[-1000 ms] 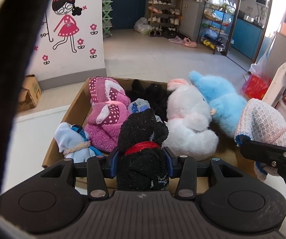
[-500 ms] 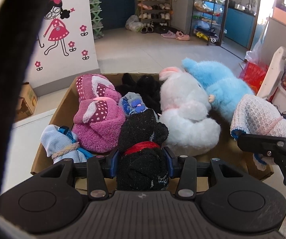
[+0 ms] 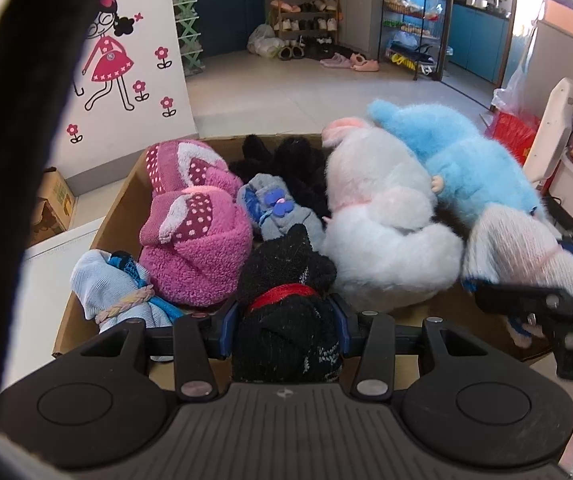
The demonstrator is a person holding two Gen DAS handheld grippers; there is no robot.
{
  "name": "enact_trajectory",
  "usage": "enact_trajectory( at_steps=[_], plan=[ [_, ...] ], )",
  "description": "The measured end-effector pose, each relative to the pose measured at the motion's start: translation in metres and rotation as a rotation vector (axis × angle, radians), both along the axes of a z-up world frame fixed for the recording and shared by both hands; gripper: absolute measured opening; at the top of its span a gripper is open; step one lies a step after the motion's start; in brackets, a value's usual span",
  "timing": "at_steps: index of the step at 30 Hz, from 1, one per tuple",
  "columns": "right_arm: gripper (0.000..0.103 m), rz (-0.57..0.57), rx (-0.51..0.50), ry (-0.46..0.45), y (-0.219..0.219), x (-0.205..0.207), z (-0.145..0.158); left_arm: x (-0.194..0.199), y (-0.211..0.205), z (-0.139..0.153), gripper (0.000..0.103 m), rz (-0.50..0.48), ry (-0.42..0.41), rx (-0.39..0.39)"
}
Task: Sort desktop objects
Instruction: 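Lower both items into the box and open both tools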
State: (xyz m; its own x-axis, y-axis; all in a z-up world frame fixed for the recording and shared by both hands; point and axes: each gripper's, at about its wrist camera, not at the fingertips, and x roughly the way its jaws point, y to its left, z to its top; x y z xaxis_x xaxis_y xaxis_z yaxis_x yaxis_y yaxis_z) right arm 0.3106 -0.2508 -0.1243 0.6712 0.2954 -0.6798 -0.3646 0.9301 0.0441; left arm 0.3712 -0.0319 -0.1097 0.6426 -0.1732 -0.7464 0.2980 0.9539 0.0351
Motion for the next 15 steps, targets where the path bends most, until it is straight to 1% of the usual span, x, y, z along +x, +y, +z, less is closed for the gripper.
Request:
enact_trajectory(
  at_steps=[2,4,9,12,13,15],
  plan=[
    [0.047,0.011,-0.028,0.02,0.003,0.001,-0.006,0.004,0.001,-0.003,0.042,0.011,0.012,-0.007],
    [0.047,0.01,-0.039,0.031,0.003,0.004,-0.011,0.007,-0.001,-0.004,0.042,0.02,0.012,0.006],
    [0.047,0.003,-0.065,0.043,0.005,0.013,-0.015,0.01,-0.011,-0.011,0.042,0.035,0.015,0.012],
    [0.048,0.015,-0.103,0.04,0.01,0.013,-0.017,0.012,-0.011,-0.018,0.042,0.059,0.032,-0.003],
    [0.049,0.019,-0.104,0.045,0.011,0.013,-0.016,0.011,-0.01,-0.019,0.042,0.063,0.036,-0.007],
    [0.053,0.022,-0.101,0.036,0.011,0.01,-0.014,0.008,-0.007,-0.018,0.045,0.066,0.03,-0.006]
  ],
)
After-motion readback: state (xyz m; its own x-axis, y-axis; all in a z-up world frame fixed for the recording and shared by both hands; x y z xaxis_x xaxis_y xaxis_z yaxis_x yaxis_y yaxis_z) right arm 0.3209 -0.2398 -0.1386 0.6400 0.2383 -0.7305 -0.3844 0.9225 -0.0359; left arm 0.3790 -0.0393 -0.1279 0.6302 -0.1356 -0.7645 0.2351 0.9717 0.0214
